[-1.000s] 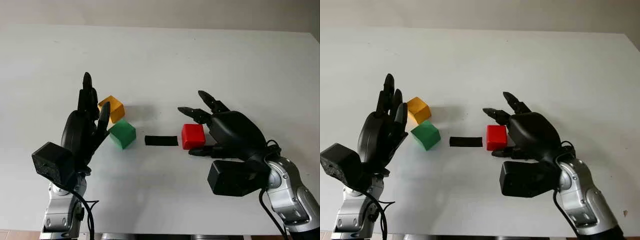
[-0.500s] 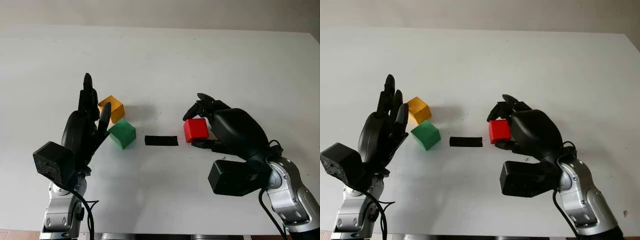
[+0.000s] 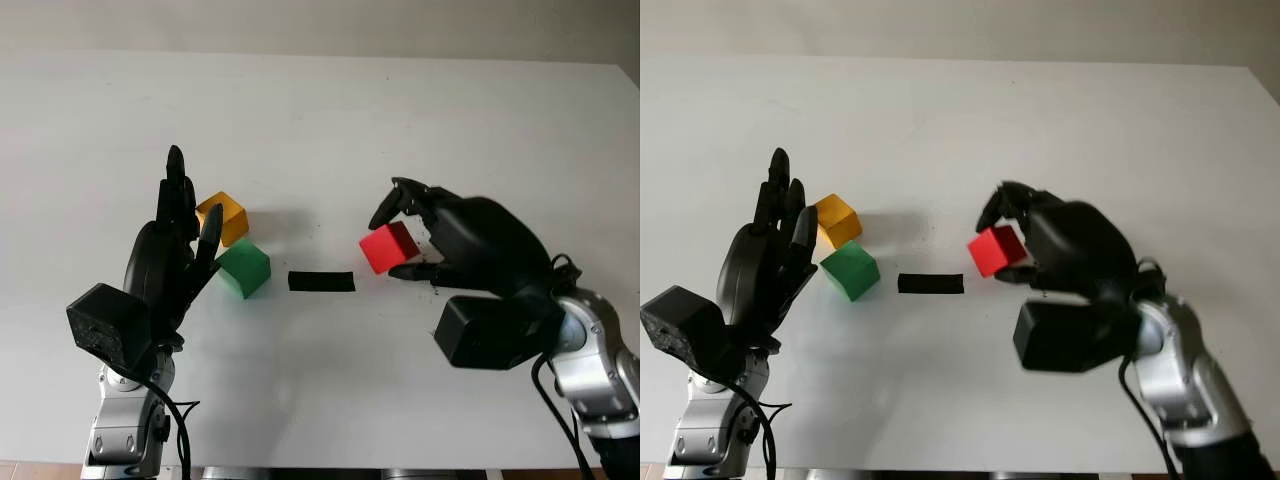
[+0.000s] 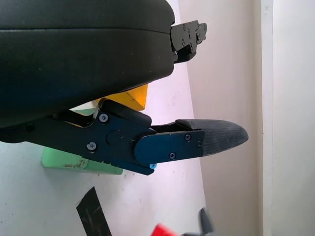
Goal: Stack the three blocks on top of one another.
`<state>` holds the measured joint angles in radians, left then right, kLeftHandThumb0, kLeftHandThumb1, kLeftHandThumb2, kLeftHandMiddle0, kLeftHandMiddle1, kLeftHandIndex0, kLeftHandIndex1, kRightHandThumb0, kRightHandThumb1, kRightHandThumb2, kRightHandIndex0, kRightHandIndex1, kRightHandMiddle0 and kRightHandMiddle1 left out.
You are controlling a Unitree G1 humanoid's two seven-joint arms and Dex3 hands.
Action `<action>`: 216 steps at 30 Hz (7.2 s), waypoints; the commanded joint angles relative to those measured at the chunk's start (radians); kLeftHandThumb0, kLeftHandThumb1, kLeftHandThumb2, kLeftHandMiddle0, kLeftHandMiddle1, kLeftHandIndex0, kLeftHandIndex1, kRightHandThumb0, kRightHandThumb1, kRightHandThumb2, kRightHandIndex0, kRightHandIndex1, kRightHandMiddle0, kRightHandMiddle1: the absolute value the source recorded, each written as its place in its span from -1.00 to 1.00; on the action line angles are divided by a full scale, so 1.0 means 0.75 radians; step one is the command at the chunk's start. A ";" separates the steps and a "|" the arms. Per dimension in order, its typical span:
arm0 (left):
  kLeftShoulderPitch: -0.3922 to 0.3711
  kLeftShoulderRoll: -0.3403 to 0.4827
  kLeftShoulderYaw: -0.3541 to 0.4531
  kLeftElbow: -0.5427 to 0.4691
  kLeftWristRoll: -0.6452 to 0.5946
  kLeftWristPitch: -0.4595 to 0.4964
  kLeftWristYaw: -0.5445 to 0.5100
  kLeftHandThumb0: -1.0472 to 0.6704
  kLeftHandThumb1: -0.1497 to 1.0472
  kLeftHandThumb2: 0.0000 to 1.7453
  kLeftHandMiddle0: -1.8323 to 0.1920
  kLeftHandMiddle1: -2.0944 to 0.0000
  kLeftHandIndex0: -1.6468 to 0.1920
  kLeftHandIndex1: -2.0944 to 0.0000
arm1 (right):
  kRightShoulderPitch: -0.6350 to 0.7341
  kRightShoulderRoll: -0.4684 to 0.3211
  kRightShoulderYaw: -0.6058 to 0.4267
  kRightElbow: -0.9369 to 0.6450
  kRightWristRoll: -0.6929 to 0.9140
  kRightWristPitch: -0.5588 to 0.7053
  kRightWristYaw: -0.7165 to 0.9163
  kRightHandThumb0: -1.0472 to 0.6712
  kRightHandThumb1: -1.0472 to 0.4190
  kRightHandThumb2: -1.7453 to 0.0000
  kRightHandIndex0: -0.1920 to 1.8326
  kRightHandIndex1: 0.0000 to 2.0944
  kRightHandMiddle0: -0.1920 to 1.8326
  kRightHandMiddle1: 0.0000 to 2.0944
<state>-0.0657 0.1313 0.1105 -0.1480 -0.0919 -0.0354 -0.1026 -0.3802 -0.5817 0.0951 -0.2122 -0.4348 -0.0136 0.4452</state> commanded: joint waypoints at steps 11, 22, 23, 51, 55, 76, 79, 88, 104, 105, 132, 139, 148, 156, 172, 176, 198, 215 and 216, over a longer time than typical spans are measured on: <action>0.043 -0.023 -0.017 -0.049 0.005 0.001 0.022 -0.66 1.00 -0.45 1.00 1.00 1.00 1.00 | -0.500 -0.084 0.099 0.403 0.178 -0.381 0.292 -0.19 -0.83 0.94 -0.52 -0.92 -0.36 0.27; 0.056 -0.026 -0.022 -0.050 0.030 -0.009 0.044 -0.66 1.00 -0.44 1.00 0.99 1.00 1.00 | -0.650 -0.029 0.230 0.683 0.195 -0.537 0.437 -0.21 -0.86 0.93 -0.57 -0.96 -0.39 0.26; 0.057 -0.027 -0.022 -0.053 0.026 -0.007 0.040 -0.65 1.00 -0.43 1.00 0.99 1.00 1.00 | -0.653 -0.023 0.235 0.696 0.205 -0.543 0.452 -0.22 -0.86 0.93 -0.57 -0.96 -0.39 0.27; 0.063 -0.042 -0.020 -0.050 0.046 -0.016 0.059 -0.66 1.00 -0.44 1.00 0.98 1.00 1.00 | -0.712 0.094 0.334 0.971 0.224 -0.728 0.563 -0.33 -0.94 0.93 -0.67 -0.97 -0.50 0.37; 0.063 -0.041 -0.018 -0.058 0.042 0.000 0.058 -0.66 1.00 -0.45 1.00 0.98 1.00 1.00 | -0.721 0.106 0.333 0.998 0.215 -0.719 0.559 -0.32 -0.96 0.93 -0.68 -0.97 -0.52 0.35; 0.065 -0.030 -0.016 -0.061 0.047 -0.003 0.049 -0.66 1.00 -0.45 1.00 0.99 1.00 1.00 | -0.771 0.131 0.336 1.220 0.125 -0.800 0.421 -0.26 -0.93 0.94 -0.72 -0.96 -0.49 0.33; 0.066 -0.031 -0.015 -0.061 0.045 -0.004 0.048 -0.66 1.00 -0.45 1.00 0.99 1.00 1.00 | -0.764 0.130 0.336 1.209 0.128 -0.794 0.422 -0.26 -0.93 0.94 -0.71 -0.96 -0.49 0.33; 0.066 -0.034 -0.017 -0.060 0.043 -0.002 0.051 -0.66 1.00 -0.45 1.00 0.98 1.00 1.00 | -0.746 0.130 0.341 1.222 0.129 -0.828 0.422 -0.26 -0.91 0.94 -0.70 -0.95 -0.47 0.29; 0.078 -0.033 -0.018 -0.063 0.048 -0.007 0.050 -0.66 1.00 -0.45 1.00 0.99 1.00 1.00 | -0.733 0.138 0.361 1.174 0.098 -0.774 0.423 -0.27 -0.94 0.94 -0.70 -0.95 -0.45 0.23; 0.077 -0.033 -0.018 -0.059 0.049 -0.014 0.050 -0.66 1.00 -0.45 1.00 0.99 1.00 1.00 | -0.731 0.140 0.359 1.173 0.100 -0.770 0.421 -0.27 -0.93 0.94 -0.70 -0.95 -0.45 0.23; 0.069 -0.028 -0.013 -0.065 0.046 -0.010 0.050 -0.65 1.00 -0.45 1.00 0.99 1.00 1.00 | -0.648 -0.148 0.257 0.876 0.088 -0.818 0.387 -0.94 -0.80 0.94 -1.00 -1.00 -1.00 -1.00; 0.073 -0.010 -0.007 -0.080 0.039 0.006 0.038 -0.64 1.00 -0.42 1.00 0.99 1.00 1.00 | -0.366 -0.100 -0.040 0.645 0.471 -0.458 0.303 -0.93 -0.98 0.71 -1.00 -1.00 -1.00 -1.00; 0.068 0.020 0.025 -0.088 -0.002 0.002 -0.008 -0.64 1.00 -0.44 1.00 0.98 1.00 1.00 | 0.129 0.247 -0.192 0.239 0.649 -0.056 -0.136 -0.67 -1.00 0.23 -1.00 -1.00 -1.00 -1.00; 0.062 0.060 0.050 -0.141 -0.019 0.036 -0.033 -0.64 1.00 -0.49 0.99 0.97 0.99 0.98 | 0.300 0.531 -0.264 0.086 0.908 0.150 -0.312 -0.57 -1.00 0.16 -1.00 -1.00 -1.00 -1.00; -0.167 0.786 0.246 -0.127 0.196 -0.052 -0.403 -0.54 0.89 -0.94 0.46 0.97 0.28 0.89 | 0.381 0.582 -0.306 -0.044 0.982 0.264 -0.378 -0.59 -1.00 0.18 -1.00 -1.00 -1.00 -1.00; -0.199 0.967 0.230 -0.176 0.268 0.015 -0.539 -0.56 0.80 -0.95 0.61 0.99 0.31 0.94 | 0.373 0.574 -0.317 -0.050 0.988 0.279 -0.381 -0.59 -1.00 0.19 -1.00 -1.00 -1.00 -1.00; -0.495 1.120 -0.152 0.144 1.022 -0.471 -0.308 -0.63 0.74 -0.92 0.84 0.97 0.41 0.98 | 0.378 0.596 -0.316 -0.063 0.986 0.296 -0.397 -0.59 -1.00 0.22 -1.00 -1.00 -1.00 -1.00; -0.972 1.143 -0.522 0.675 1.583 -0.721 0.116 -0.44 0.62 -0.95 0.83 0.94 0.46 0.95 | 0.394 0.597 -0.327 -0.069 1.001 0.302 -0.389 -0.57 -1.00 0.22 -1.00 -1.00 -1.00 -1.00; -0.987 1.138 -0.537 0.691 1.583 -0.730 0.104 -0.44 0.62 -0.95 0.83 0.94 0.44 0.94 | 0.396 0.596 -0.326 -0.071 1.001 0.300 -0.389 -0.57 -1.00 0.22 -1.00 -1.00 -1.00 -1.00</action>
<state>-0.7767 0.9780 -0.2752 0.3600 1.0891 -0.5745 -0.0258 -0.0936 -0.1359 -0.1402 -0.2413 0.3120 0.2092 0.1544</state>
